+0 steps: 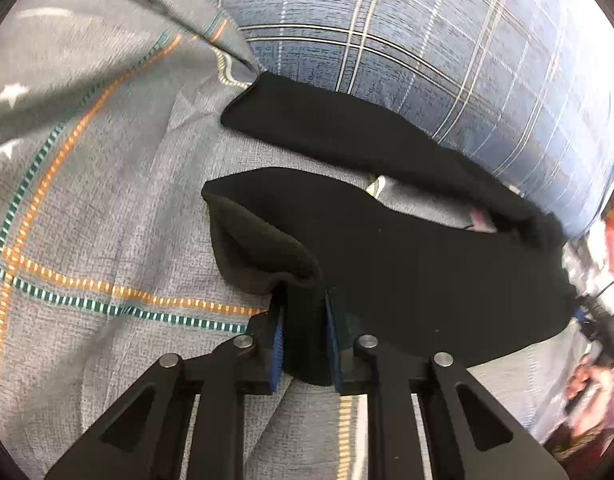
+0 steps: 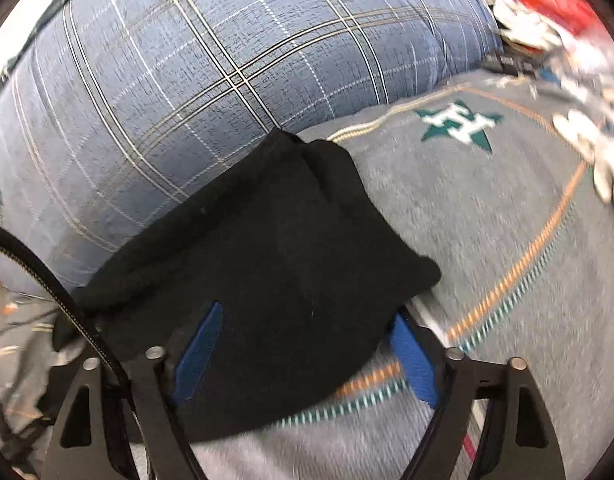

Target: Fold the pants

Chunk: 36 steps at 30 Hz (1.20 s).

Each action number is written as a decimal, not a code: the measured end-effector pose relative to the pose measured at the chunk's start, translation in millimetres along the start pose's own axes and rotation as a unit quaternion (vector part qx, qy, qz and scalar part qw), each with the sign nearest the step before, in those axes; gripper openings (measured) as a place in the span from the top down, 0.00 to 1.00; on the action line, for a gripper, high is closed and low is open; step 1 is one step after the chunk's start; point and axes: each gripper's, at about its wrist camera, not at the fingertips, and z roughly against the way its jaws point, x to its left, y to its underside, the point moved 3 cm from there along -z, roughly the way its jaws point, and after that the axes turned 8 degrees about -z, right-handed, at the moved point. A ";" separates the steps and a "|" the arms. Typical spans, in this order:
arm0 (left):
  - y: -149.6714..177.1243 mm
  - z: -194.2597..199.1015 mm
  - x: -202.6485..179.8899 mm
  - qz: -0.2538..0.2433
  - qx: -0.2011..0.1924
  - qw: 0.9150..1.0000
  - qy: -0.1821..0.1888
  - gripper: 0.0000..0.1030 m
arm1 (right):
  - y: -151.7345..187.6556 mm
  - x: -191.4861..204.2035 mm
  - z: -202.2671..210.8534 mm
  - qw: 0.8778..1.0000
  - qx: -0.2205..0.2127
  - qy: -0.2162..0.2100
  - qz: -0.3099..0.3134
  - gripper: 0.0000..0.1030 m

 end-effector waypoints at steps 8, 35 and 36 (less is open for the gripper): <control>9.4 28.4 -14.0 0.008 -0.015 1.000 0.002 0.85 | -0.7 -5.2 40.0 0.998 -0.007 -0.064 -0.018 0.85; 102.2 97.1 6.4 0.024 -0.009 0.999 -0.020 0.67 | 24.2 -135.2 107.5 0.994 -0.009 -0.045 -0.102 0.79; 99.5 102.5 7.6 0.025 -0.014 0.999 -0.021 0.66 | 22.6 -135.6 107.3 0.994 -0.011 -0.042 -0.096 0.76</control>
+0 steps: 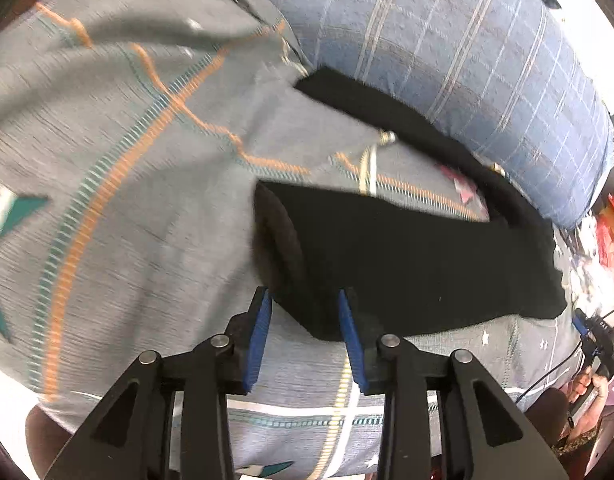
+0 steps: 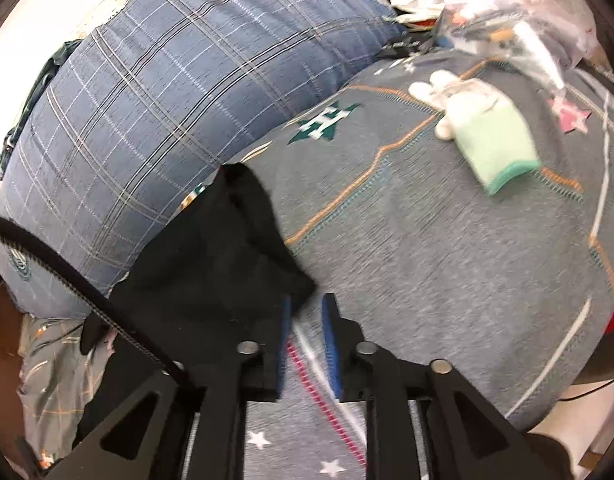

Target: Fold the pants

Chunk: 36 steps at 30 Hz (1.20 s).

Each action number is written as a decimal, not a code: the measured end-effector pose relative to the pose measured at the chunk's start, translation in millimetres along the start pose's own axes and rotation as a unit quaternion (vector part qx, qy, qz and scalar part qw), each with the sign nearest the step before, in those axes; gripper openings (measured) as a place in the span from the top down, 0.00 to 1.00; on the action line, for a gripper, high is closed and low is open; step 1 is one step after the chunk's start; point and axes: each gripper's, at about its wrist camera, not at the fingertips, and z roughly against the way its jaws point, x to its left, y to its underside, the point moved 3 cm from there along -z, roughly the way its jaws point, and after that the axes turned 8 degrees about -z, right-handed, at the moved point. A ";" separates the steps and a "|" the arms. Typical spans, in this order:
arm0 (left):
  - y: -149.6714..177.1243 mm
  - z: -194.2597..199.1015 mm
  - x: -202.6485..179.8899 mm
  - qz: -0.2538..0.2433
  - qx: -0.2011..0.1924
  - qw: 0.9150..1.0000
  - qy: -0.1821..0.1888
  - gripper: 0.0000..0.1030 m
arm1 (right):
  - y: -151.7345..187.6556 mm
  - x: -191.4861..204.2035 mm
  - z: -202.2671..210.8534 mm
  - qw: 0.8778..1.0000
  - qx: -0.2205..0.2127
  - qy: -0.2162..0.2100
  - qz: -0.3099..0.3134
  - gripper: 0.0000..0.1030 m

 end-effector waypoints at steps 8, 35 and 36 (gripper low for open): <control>-89.3 -18.9 -14.9 -0.022 -0.026 0.999 0.003 0.51 | -18.4 66.8 -38.7 0.995 0.036 -0.025 0.086 0.74; -269.5 -219.9 -24.3 -0.086 0.058 0.993 0.059 0.24 | -39.0 273.3 -237.7 0.902 0.229 -0.113 0.348 0.38; -270.0 -223.4 -29.1 -0.093 0.059 0.992 0.058 0.23 | -33.9 277.4 -241.8 0.897 0.235 -0.117 0.355 0.38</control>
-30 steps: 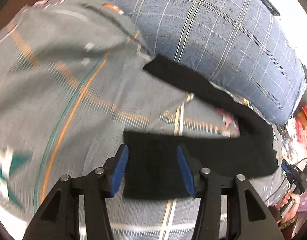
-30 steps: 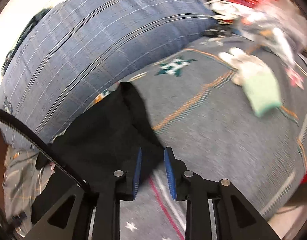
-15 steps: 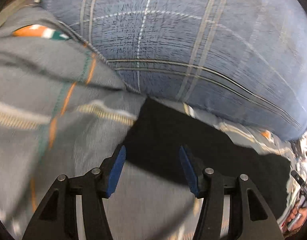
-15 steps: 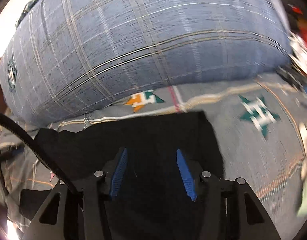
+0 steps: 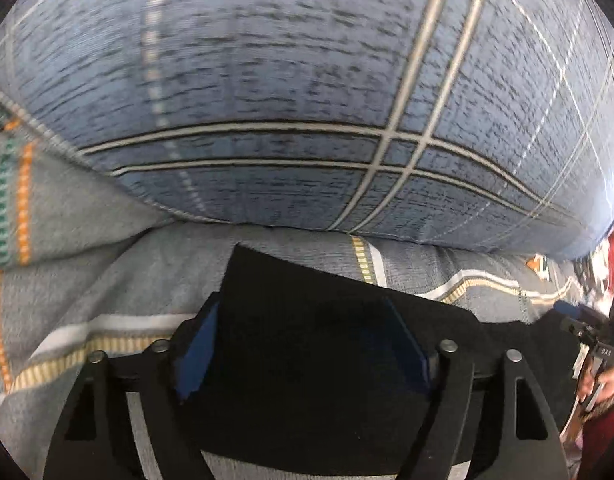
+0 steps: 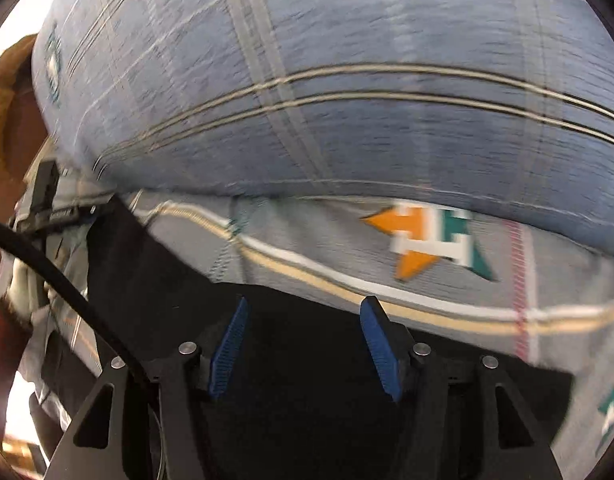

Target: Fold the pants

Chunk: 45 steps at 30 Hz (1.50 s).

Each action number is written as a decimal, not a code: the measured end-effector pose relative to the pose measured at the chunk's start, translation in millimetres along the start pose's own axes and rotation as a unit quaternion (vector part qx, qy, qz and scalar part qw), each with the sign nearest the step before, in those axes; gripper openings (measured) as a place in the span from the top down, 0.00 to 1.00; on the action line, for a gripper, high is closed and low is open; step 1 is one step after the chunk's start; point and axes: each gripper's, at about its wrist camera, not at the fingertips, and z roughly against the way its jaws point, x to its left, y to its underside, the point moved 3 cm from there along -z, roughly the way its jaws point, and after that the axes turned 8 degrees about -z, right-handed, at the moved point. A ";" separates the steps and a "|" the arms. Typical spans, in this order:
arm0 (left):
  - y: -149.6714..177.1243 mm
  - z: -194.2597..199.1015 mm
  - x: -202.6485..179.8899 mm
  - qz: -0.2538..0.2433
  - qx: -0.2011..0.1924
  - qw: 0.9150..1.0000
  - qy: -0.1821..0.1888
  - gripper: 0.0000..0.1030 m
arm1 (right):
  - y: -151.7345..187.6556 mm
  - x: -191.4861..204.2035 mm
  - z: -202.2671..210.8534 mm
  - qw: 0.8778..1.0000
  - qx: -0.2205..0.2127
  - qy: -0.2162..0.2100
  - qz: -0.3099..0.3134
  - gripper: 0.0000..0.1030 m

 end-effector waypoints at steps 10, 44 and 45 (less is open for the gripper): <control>15.4 19.9 -19.5 -0.065 -0.006 0.998 -0.018 0.91 | 10.5 45.9 -32.2 0.996 0.026 0.017 0.081 0.85; 259.8 209.9 -84.6 -0.099 -0.199 0.970 -0.103 0.87 | 224.4 95.9 98.4 0.997 -0.077 0.018 0.014 0.89; 270.8 211.0 -84.3 -0.097 -0.197 0.970 -0.109 0.86 | 235.0 94.9 96.7 0.997 -0.072 0.018 0.010 0.89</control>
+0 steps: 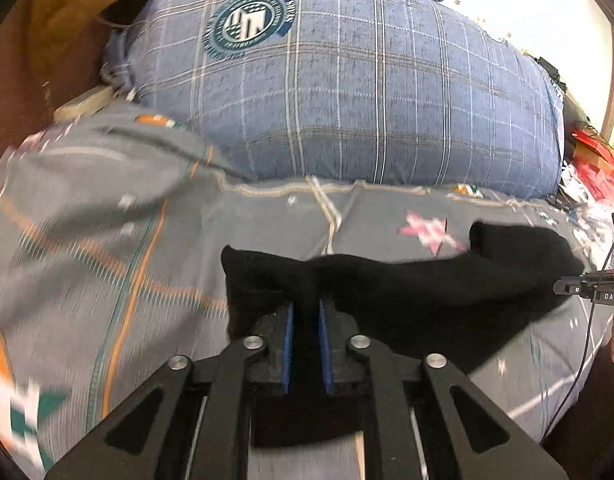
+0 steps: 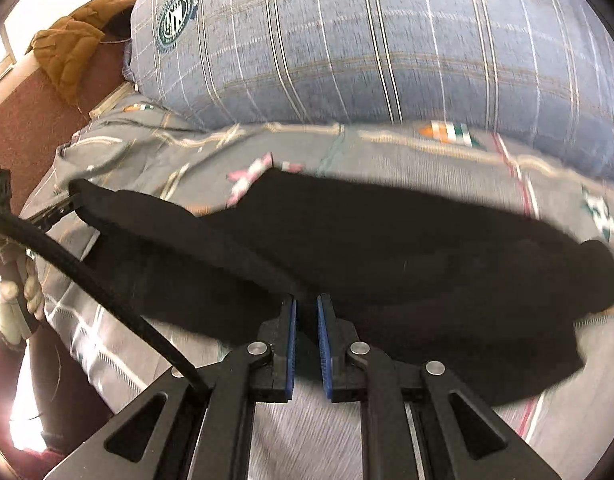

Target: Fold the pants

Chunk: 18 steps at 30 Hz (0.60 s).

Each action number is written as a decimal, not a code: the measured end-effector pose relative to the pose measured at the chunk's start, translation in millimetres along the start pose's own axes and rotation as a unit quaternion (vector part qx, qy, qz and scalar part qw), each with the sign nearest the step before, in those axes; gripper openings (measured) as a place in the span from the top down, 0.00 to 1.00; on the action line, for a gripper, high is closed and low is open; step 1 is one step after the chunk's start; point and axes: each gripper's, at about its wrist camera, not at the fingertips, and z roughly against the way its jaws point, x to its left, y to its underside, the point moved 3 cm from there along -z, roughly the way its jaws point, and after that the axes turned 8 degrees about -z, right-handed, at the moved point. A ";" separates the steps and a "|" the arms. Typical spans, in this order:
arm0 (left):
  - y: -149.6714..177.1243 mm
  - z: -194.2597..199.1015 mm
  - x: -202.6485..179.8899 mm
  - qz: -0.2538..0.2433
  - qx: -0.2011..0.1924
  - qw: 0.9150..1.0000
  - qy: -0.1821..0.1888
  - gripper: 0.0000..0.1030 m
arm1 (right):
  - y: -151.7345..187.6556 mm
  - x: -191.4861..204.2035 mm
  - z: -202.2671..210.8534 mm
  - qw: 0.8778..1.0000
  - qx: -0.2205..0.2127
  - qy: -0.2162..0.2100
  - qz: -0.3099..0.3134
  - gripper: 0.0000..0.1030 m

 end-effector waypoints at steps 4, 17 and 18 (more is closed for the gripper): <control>33.1 16.2 -0.1 -0.011 0.021 0.999 -0.030 0.68 | 30.7 -2.6 -2.3 1.000 0.023 0.007 -0.009 0.89; 94.0 76.9 64.5 0.177 0.008 0.983 -0.039 0.60 | -4.0 90.2 16.5 0.998 -0.019 -0.013 0.065 0.77; 94.0 78.6 67.2 0.184 0.004 0.982 -0.042 0.59 | -14.2 109.5 6.0 0.997 -0.015 -0.028 0.070 0.77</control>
